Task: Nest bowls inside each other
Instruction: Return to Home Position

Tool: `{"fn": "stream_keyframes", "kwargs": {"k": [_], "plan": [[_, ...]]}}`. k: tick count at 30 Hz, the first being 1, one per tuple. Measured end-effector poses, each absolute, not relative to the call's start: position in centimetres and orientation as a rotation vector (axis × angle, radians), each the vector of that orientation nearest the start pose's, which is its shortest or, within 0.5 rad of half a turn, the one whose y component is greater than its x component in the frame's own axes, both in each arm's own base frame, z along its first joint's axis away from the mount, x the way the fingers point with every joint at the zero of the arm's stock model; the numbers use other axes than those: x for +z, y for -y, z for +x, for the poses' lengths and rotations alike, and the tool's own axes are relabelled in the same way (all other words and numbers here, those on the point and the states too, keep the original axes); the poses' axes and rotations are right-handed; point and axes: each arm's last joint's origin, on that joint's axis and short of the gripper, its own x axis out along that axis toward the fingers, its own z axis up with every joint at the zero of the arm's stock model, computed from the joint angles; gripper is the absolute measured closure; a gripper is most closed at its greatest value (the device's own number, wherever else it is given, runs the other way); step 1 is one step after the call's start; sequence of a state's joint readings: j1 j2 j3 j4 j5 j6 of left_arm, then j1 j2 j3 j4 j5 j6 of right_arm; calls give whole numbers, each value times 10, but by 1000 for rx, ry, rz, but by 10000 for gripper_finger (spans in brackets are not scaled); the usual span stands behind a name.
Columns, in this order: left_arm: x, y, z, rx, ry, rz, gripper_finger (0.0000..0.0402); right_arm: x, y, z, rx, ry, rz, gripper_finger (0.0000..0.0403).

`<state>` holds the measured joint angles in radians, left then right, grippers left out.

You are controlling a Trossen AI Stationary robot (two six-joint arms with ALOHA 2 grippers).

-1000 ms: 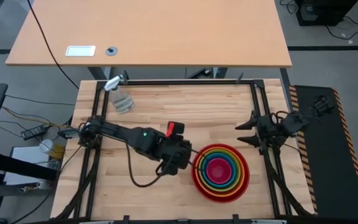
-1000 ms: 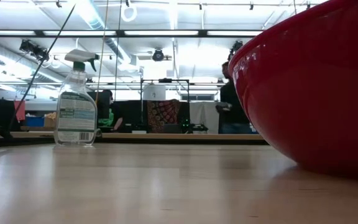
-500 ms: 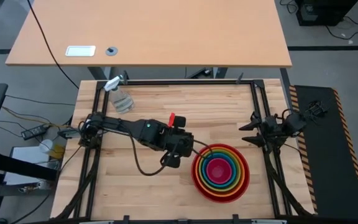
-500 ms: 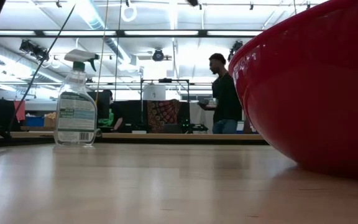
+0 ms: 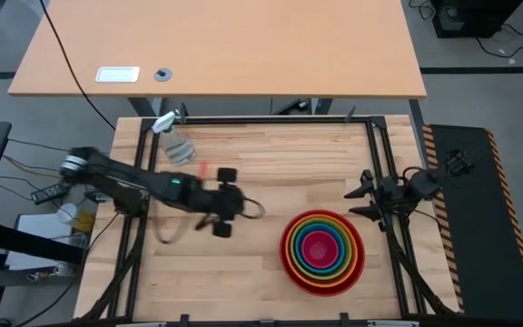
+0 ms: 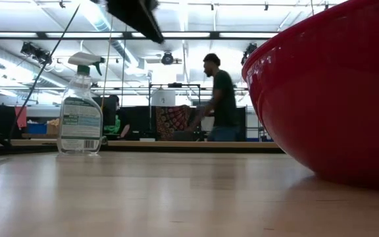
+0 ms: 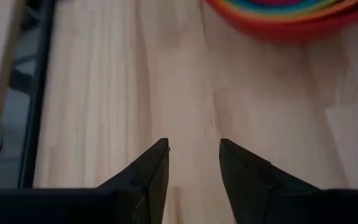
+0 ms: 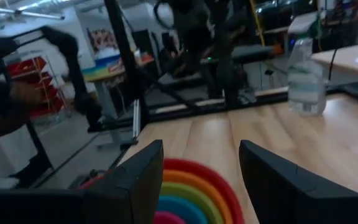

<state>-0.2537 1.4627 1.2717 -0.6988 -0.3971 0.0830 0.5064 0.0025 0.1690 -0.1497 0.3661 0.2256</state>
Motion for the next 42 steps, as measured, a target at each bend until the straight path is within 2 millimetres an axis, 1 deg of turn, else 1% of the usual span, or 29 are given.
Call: {"fn": "stream_keyframes", "kwargs": {"k": [3, 5, 7, 9, 11, 13, 16, 20, 24, 29, 33, 38, 42], "plan": [[307, 54, 258, 100, -729, 342, 258, 197, -33, 79, 179, -31, 246, 186], [303, 48, 234, 103, -626, 326, 258, 194, -35, 80, 214, -29, 254, 186], [289, 43, 212, 104, -521, 309, 258, 194, -36, 82, 232, 22, 230, 186], [272, 39, 193, 69, -413, 290, 258, 195, -37, 83, 234, 87, 182, 186], [253, 36, 178, 60, -334, 270, 258, 195, -36, 84, 209, 125, 140, 188], [241, 32, 165, 67, -257, 236, 258, 195, -34, 85, 185, 144, 124, 192], [233, 29, 150, 69, -145, 170, 258, 192, -32, 87, 156, 166, 126, 200], [223, 27, 135, 13, -52, 132, 258, 185, -29, 90, 124, 187, 128, 211], [213, 24, 123, 14, 1, 102, 258, 181, -26, 92, 84, 163, 120, 217], [193, 21, 114, 16, 32, 68, 258, 182, -21, 93, 35, 167, 100, 221], [179, 20, 109, 16, 47, 48, 258, 182, -20, 93, 19, 167, 121, 220], [172, 19, 106, 15, 40, 34, 258, 181, -19, 93, -20, 160, 157, 222], [170, 19, 103, 9, 27, 48, 258, 184, -16, 92, -97, 197, 182, 222]]}}
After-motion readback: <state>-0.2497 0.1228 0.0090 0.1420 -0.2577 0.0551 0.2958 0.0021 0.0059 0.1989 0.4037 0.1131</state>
